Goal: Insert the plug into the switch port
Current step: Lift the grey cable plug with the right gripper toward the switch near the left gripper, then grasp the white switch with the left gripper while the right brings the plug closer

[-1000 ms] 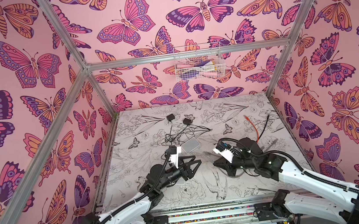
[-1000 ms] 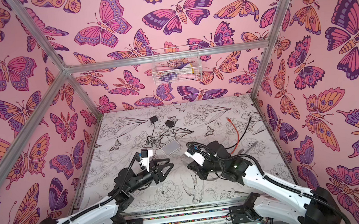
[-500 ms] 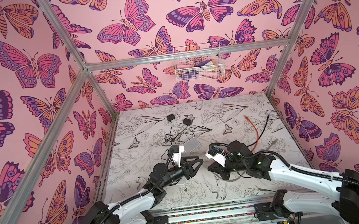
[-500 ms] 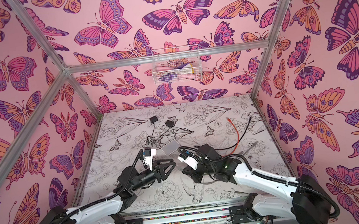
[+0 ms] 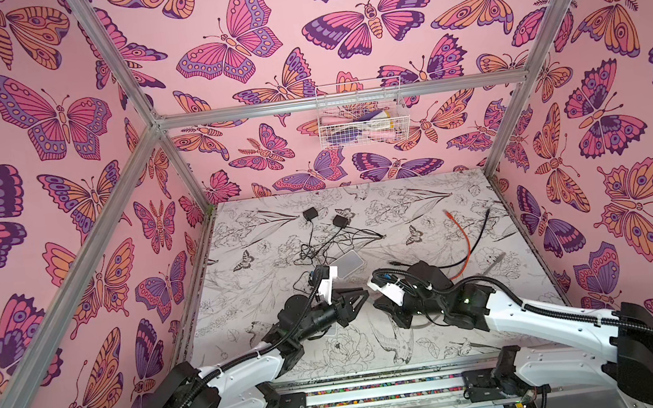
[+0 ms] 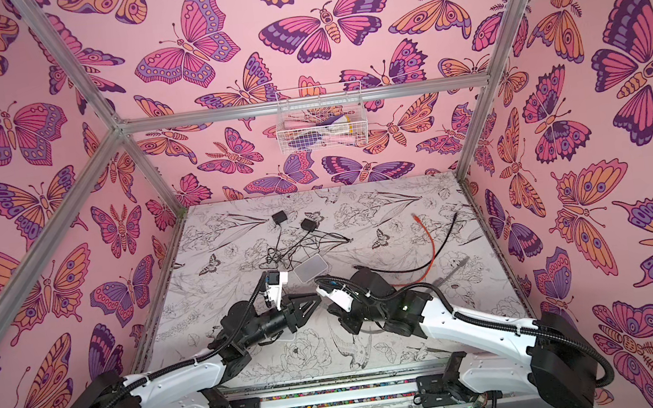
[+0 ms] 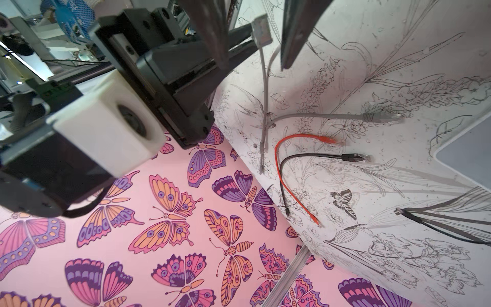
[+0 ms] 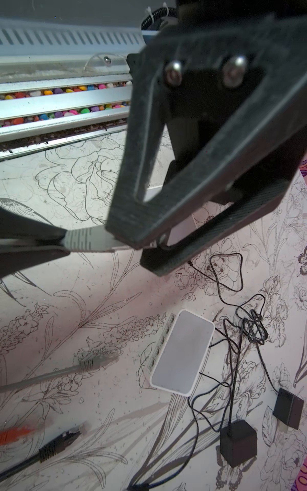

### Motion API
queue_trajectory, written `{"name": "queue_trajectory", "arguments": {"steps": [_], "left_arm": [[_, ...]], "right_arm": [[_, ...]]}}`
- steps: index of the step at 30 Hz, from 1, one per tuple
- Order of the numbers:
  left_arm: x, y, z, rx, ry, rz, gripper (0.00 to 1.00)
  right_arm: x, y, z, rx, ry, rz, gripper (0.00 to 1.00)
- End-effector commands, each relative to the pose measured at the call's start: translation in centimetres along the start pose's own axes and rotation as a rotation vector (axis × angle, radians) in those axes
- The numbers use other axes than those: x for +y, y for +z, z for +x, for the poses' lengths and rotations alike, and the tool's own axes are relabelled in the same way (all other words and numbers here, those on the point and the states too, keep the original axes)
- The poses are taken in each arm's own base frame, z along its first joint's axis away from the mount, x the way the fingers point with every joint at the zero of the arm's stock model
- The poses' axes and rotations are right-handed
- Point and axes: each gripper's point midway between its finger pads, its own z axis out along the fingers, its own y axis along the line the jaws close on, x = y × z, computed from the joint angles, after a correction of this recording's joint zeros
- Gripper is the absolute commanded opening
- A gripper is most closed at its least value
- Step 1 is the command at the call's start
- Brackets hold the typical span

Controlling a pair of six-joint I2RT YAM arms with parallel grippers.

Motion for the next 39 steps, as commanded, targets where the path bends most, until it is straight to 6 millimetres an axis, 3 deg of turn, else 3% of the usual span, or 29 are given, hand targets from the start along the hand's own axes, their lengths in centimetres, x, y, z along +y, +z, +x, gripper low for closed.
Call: {"name": "queue_trajectory", "arguments": {"steps": [1, 6, 14, 17, 20, 26, 39], "left_arm": [[-0.2, 0.1, -0.6, -0.017, 0.015, -0.014, 0.27], [0.0, 0.3, -0.5, -0.009, 0.008, -0.018, 0.21], [0.2, 0.7, -0.2, 0.005, -0.013, -0.023, 0.00], [0.5, 0.6, -0.4, -0.010, -0.021, -0.042, 0.00], [0.8, 0.4, -0.6, -0.020, -0.027, -0.062, 0.00], [0.8, 0.1, -1.2, -0.038, -0.024, -0.086, 0.00], [1.7, -0.2, -1.3, -0.056, -0.058, -0.133, 0.00]], "right_arm": [[-0.4, -0.2, -2.1, -0.050, -0.037, 0.045, 0.00], [-0.4, -0.1, -2.0, -0.044, -0.053, 0.061, 0.00], [-0.3, -0.2, -2.4, -0.061, -0.073, 0.085, 0.00], [-0.2, -0.5, -2.5, -0.070, -0.081, 0.086, 0.30], [0.2, -1.3, -3.0, -0.099, -0.095, 0.069, 0.35], [-0.9, -1.9, -2.5, -0.083, -0.107, 0.137, 0.33], [-0.4, 0.5, -1.9, -0.027, -0.120, 0.087, 0.32]]}}
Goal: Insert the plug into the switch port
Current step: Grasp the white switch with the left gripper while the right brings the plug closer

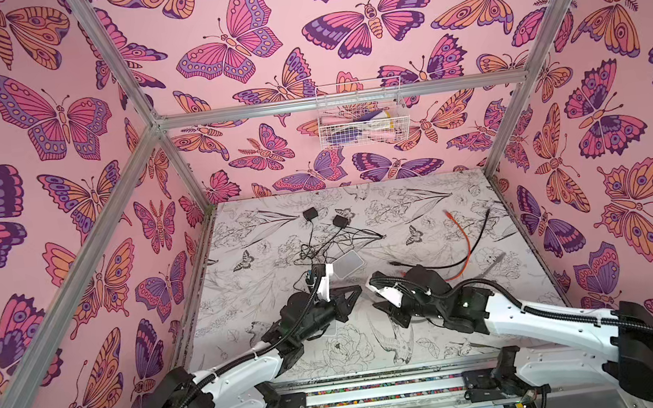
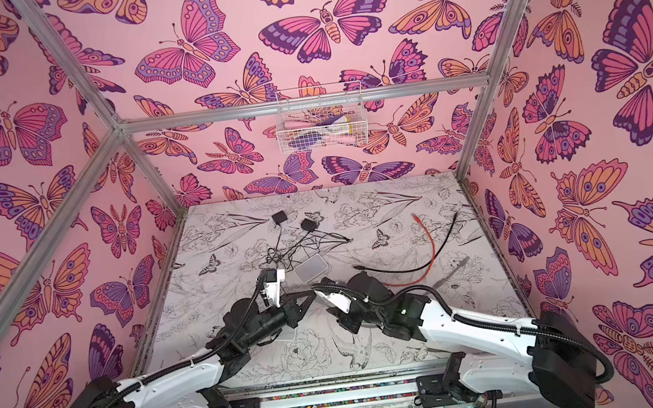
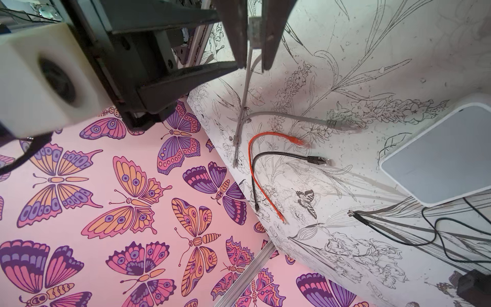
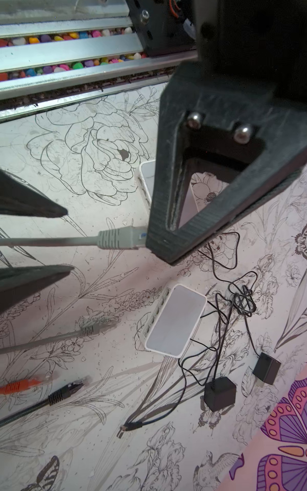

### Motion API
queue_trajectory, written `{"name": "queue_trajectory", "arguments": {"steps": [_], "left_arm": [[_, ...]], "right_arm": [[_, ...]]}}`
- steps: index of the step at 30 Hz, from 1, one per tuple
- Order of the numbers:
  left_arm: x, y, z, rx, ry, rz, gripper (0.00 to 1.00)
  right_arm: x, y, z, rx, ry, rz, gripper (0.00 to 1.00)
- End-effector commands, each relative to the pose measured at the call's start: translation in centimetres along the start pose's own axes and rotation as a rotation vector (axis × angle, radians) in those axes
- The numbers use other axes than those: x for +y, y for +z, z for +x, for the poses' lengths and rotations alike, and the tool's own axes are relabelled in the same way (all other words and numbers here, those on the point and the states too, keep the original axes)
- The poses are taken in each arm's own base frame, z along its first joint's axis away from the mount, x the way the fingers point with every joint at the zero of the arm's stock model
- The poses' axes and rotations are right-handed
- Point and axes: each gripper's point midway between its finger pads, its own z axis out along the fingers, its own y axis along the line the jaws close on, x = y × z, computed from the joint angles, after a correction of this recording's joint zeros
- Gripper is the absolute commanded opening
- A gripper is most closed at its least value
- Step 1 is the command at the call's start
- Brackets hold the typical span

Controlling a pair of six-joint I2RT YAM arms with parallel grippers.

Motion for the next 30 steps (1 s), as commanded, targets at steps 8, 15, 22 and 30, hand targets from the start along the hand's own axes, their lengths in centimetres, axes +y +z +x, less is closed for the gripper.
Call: {"name": "queue_trajectory", "arguments": {"steps": [8, 15, 22, 30], "left_arm": [[-0.5, -0.1, -0.7, -0.031, -0.009, 0.009, 0.00], [-0.3, -0.3, -0.5, -0.035, -0.011, 0.009, 0.00], [-0.1, -0.6, -0.4, -0.037, -0.009, -0.001, 0.00], [0.5, -0.8, -0.4, -0.044, -0.015, -0.029, 0.00]], "right_arm": [[0.6, 1.4, -2.4, -0.032, -0.032, -0.036, 0.32], [0.4, 2.2, -2.5, -0.016, -0.036, -0.026, 0.27], [0.2, 2.1, -2.9, -0.026, -0.037, -0.018, 0.03], [0.1, 1.7, -3.0, -0.031, -0.028, -0.009, 0.00]]}}
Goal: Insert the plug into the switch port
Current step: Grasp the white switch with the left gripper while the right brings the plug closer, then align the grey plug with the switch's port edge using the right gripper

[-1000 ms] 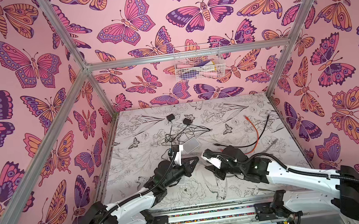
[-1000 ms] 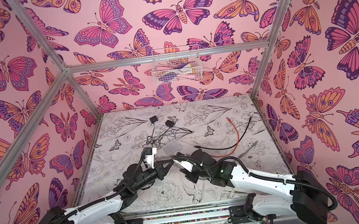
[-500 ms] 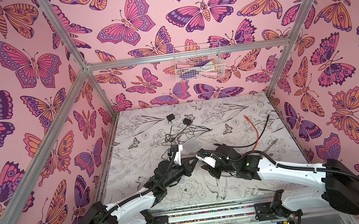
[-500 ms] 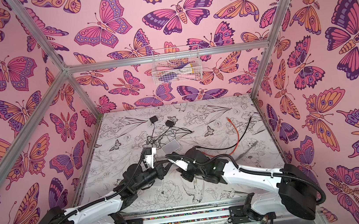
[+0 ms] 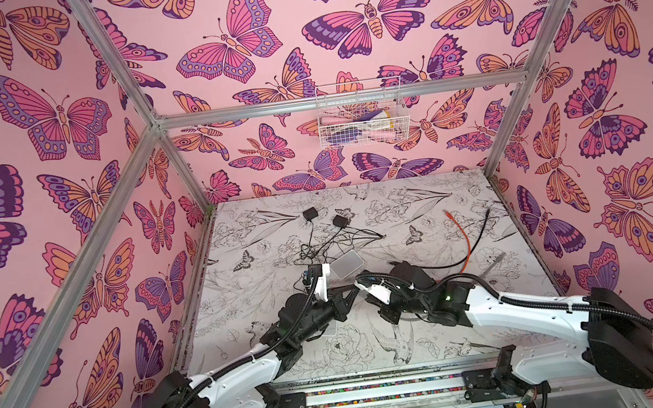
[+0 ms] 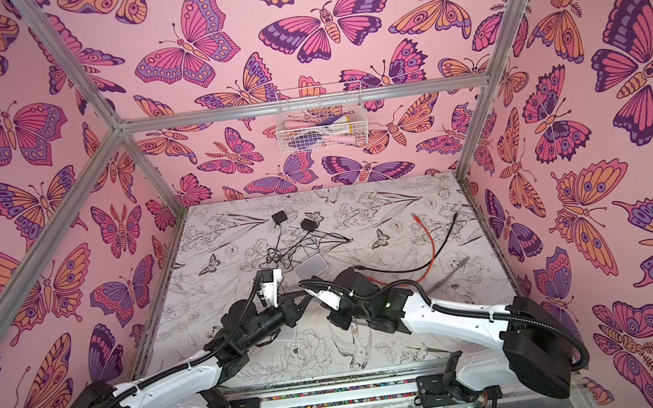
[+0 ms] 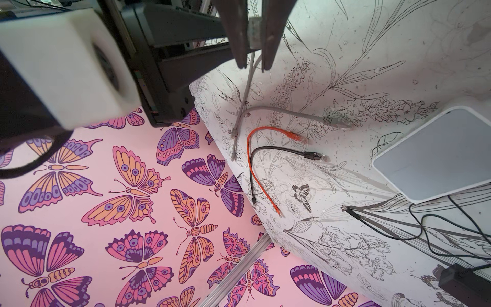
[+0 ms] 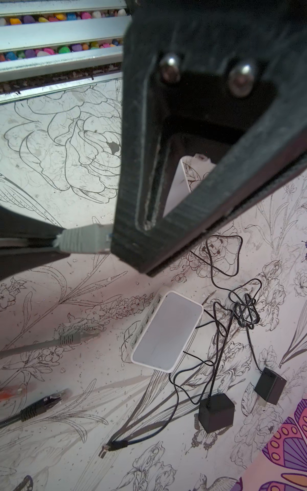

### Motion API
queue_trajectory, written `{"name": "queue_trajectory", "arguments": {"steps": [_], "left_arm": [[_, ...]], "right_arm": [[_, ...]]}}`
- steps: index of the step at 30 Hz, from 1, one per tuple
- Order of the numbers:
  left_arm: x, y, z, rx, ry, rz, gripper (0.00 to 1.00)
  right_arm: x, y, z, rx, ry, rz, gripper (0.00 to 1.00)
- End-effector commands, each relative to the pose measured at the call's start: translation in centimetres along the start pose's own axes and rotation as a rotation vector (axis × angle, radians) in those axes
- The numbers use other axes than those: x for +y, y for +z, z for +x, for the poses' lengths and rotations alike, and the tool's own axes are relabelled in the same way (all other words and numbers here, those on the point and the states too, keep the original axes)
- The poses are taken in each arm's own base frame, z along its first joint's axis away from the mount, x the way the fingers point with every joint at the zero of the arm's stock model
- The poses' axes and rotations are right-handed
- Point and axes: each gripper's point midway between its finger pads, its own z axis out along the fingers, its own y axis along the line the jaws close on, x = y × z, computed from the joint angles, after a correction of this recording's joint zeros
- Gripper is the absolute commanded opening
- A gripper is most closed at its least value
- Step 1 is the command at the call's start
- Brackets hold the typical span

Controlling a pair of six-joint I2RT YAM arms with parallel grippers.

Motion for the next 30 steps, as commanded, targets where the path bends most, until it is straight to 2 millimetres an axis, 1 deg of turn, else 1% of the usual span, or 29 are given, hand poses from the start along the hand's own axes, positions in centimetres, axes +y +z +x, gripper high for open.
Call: {"name": "queue_trajectory", "arguments": {"steps": [1, 2, 3, 4, 5, 6, 8, 9, 10, 12, 13, 15, 18, 21, 23, 26, 30], "left_arm": [[0.3, -0.4, 0.0, -0.014, 0.005, -0.013, 0.10], [1.0, -0.5, 0.4, 0.002, -0.002, -0.042, 0.29], [1.5, -0.7, 0.4, 0.003, -0.005, -0.064, 0.49], [2.1, -0.9, 0.3, 0.001, -0.010, -0.095, 0.60], [3.1, -1.4, 0.1, -0.004, -0.019, -0.151, 0.65], [4.4, -2.1, 0.1, -0.008, -0.026, -0.230, 0.67], [7.5, -4.2, 0.0, -0.020, -0.050, -0.421, 0.68], [9.4, -5.7, 0.4, -0.016, -0.065, -0.528, 0.67], [10.5, -6.8, 0.7, -0.013, -0.073, -0.587, 0.65], [12.4, -8.6, 1.6, -0.007, -0.107, -0.661, 0.61], [13.2, -9.3, 2.4, 0.006, -0.132, -0.689, 0.60], [14.3, -10.2, 3.8, 0.029, -0.172, -0.720, 0.60], [15.4, -10.9, 5.5, 0.057, -0.207, -0.753, 0.60], [16.2, -11.3, 6.3, 0.073, -0.218, -0.783, 0.60], [16.4, -11.3, 6.5, 0.077, -0.218, -0.790, 0.60], [16.5, -10.7, 6.6, 0.088, -0.217, -0.773, 0.55], [16.6, -9.7, 7.3, 0.129, -0.228, -0.753, 0.46]], "right_arm": [[-0.1, -0.8, -2.0, -0.054, -0.011, 0.010, 0.00], [-0.1, -0.9, -2.0, -0.052, -0.014, 0.013, 0.00], [-0.2, -0.9, -1.8, -0.041, -0.021, 0.017, 0.00], [-0.3, -1.1, -1.9, -0.033, -0.028, 0.022, 0.00], [-0.4, -1.1, -1.6, -0.013, -0.036, 0.027, 0.00], [-0.5, -1.2, -1.3, 0.011, -0.043, 0.029, 0.00], [-0.5, -1.4, -0.6, 0.062, -0.058, 0.031, 0.00], [-0.5, -1.5, -0.2, 0.095, -0.065, 0.027, 0.00], [-0.4, -1.6, 0.0, 0.114, -0.069, 0.022, 0.00], [-0.2, -1.7, 0.6, 0.148, -0.075, 0.009, 0.00], [-0.2, -1.6, 1.0, 0.168, -0.074, 0.003, 0.00], [0.2, -1.3, 1.7, 0.202, -0.072, -0.018, 0.00], [0.9, -0.5, 2.8, 0.271, -0.065, -0.061, 0.00], [1.9, 0.7, 4.2, 0.363, -0.052, -0.126, 0.00], [2.6, 1.6, 5.1, 0.418, -0.037, -0.166, 0.00], [3.4, 3.1, 6.4, 0.475, -0.035, -0.199, 0.00], [4.7, 4.4, 6.8, 0.503, -0.037, -0.247, 0.00]]}}
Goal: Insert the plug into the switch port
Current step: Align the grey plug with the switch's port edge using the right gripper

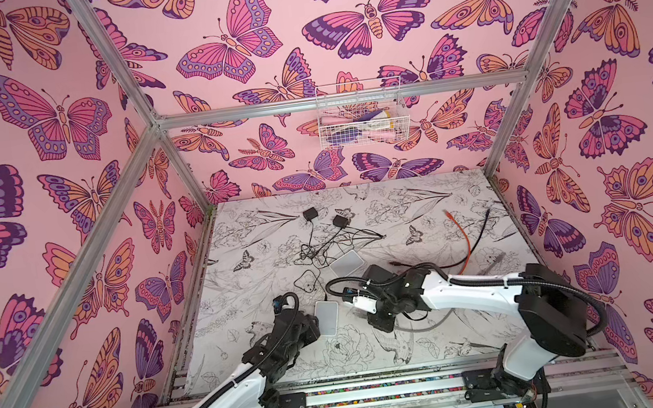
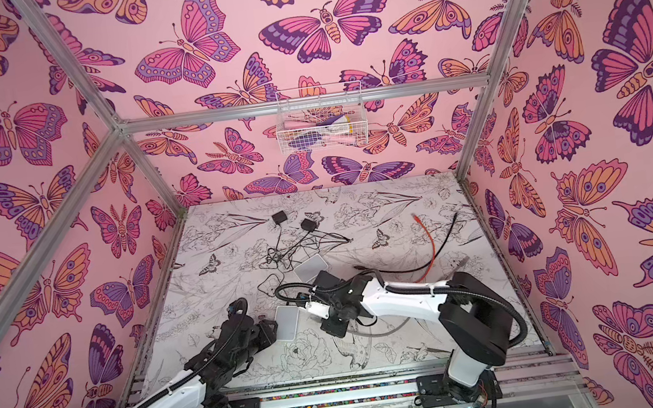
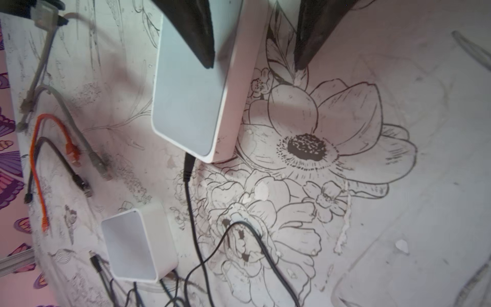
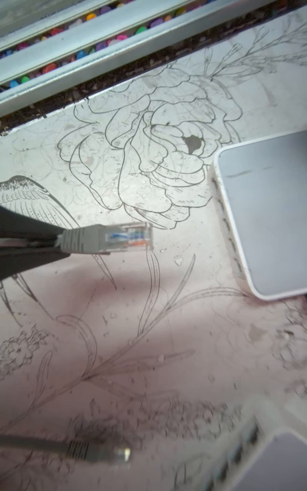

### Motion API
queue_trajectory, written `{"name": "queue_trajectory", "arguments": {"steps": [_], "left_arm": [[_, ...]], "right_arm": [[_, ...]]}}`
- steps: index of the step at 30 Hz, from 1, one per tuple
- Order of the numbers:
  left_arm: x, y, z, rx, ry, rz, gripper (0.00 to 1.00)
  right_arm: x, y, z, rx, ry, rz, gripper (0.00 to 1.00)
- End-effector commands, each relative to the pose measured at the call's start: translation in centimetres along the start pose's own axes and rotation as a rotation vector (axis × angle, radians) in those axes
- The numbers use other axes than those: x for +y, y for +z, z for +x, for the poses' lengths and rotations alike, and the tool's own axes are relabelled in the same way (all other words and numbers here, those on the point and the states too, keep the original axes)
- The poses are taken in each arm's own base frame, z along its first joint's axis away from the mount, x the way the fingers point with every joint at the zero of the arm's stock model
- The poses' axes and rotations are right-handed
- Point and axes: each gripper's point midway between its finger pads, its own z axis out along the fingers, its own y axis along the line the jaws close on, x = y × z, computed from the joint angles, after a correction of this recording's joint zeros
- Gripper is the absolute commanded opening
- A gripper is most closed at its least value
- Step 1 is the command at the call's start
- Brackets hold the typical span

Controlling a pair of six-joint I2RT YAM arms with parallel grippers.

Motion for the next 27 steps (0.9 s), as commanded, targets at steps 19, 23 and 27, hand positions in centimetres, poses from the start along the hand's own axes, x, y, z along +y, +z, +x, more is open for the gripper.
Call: {"name": "queue_trajectory", "arguments": {"steps": [19, 23, 27], "left_arm": [[-0.8, 0.7, 2.2, 0.083, -0.044, 0.105, 0.35], [-0.5, 0.2, 1.9, 0.051, -0.046, 0.105, 0.37], [-0.5, -0.1, 1.6, 0.018, -0.053, 0.135, 0.39]], "right_arm": [[2.6, 2.9, -1.1, 0.153, -0.046, -0.130, 0.00], [2.3, 3.0, -0.7, 0.195, -0.052, -0.118, 0.00], [2.1, 3.2, -0.7, 0.223, -0.054, -0.112, 0.00]]}}
